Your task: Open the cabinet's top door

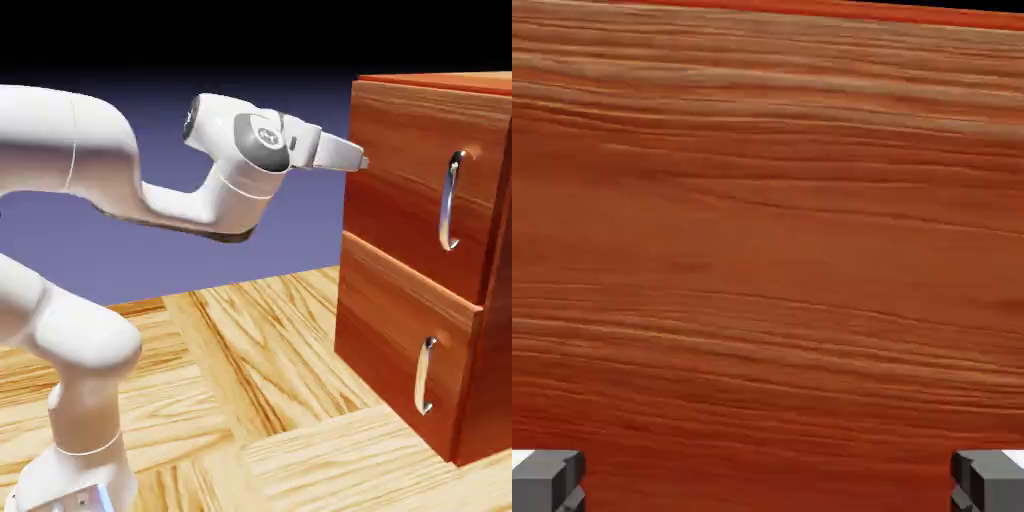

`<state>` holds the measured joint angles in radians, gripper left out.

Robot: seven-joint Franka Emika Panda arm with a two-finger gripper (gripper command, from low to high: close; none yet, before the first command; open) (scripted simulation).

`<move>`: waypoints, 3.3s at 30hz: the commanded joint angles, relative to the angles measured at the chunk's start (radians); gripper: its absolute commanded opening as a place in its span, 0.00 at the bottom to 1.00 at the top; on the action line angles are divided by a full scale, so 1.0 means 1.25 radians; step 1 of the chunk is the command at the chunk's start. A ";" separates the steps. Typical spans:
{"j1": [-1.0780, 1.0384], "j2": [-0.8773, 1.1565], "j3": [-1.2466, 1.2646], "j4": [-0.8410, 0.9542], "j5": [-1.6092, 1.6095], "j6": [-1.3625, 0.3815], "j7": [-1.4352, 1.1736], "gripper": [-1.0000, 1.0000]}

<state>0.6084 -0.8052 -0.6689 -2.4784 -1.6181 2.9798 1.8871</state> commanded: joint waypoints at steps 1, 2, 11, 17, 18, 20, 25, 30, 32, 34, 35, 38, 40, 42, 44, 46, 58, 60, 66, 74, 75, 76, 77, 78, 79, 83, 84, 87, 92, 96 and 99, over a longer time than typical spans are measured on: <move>0.013 -0.005 -0.014 0.007 -0.035 -0.001 0.025 0.50; 0.026 -0.010 -0.029 0.014 -0.070 -0.002 0.049 0.50; 0.141 -0.056 -0.158 0.078 -0.383 -0.014 0.271 0.50; 0.218 -0.086 -0.245 0.121 -0.592 -0.021 0.419 0.50; 0.231 -0.091 -0.259 0.128 -0.626 -0.022 0.444 0.50; 0.256 -0.101 -0.288 0.143 -0.696 -0.025 0.493 0.50; 0.321 -0.126 -0.360 0.178 -0.870 -0.031 0.616 0.50; 0.374 -0.148 -0.420 0.208 -1.016 -0.036 0.719 0.50; 0.403 -0.141 -0.437 0.230 -1.017 -0.038 0.719 0.50; 0.461 -0.128 -0.470 0.275 -1.020 -0.043 0.719 0.50; 0.490 -0.122 -0.487 0.297 -1.022 -0.046 0.719 0.50; 0.519 -0.116 -0.503 0.320 -1.023 -0.048 0.719 0.00; 0.461 -0.086 -0.467 0.273 -1.023 -0.078 0.761 0.00; 0.403 -0.056 -0.428 0.232 -1.021 -0.104 0.801 0.00; 0.345 -0.042 -0.385 0.187 -0.997 -0.135 0.808 0.00; 0.287 -0.033 -0.340 0.142 -0.966 -0.166 0.808 0.00; -0.057 -0.021 -0.016 -0.084 -0.749 -0.309 0.808 0.00; -0.110 -0.026 0.042 -0.112 -0.708 -0.324 0.808 0.00; -0.261 -0.047 0.216 -0.181 -0.582 -0.351 0.808 0.00; -0.460 -0.092 0.448 -0.239 -0.411 -0.334 0.811 0.00; -0.485 -0.100 0.477 -0.245 -0.387 -0.328 0.809 0.00; -0.507 -0.112 0.506 -0.252 -0.357 -0.326 0.803 0.00; -0.528 -0.125 0.535 -0.261 -0.324 -0.325 0.794 0.00; -0.550 -0.137 0.564 -0.268 -0.293 -0.322 0.786 0.00; -0.576 -0.148 0.593 -0.272 -0.268 -0.312 0.783 0.00; -0.692 -0.176 0.687 -0.273 -0.221 -0.239 0.803 0.00; -0.721 -0.184 0.707 -0.272 -0.213 -0.217 0.810 0.00; -0.808 -0.215 0.767 -0.271 -0.180 -0.152 0.823 0.00; -0.888 -0.290 0.849 -0.296 -0.038 -0.103 0.754 0.00; -0.835 -0.329 0.869 -0.327 0.101 -0.171 0.643 0.00; -0.785 -0.355 0.897 -0.344 0.206 -0.246 0.573 0.00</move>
<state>-0.3732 -1.2499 0.4525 -2.9089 -1.3648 2.6735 2.6032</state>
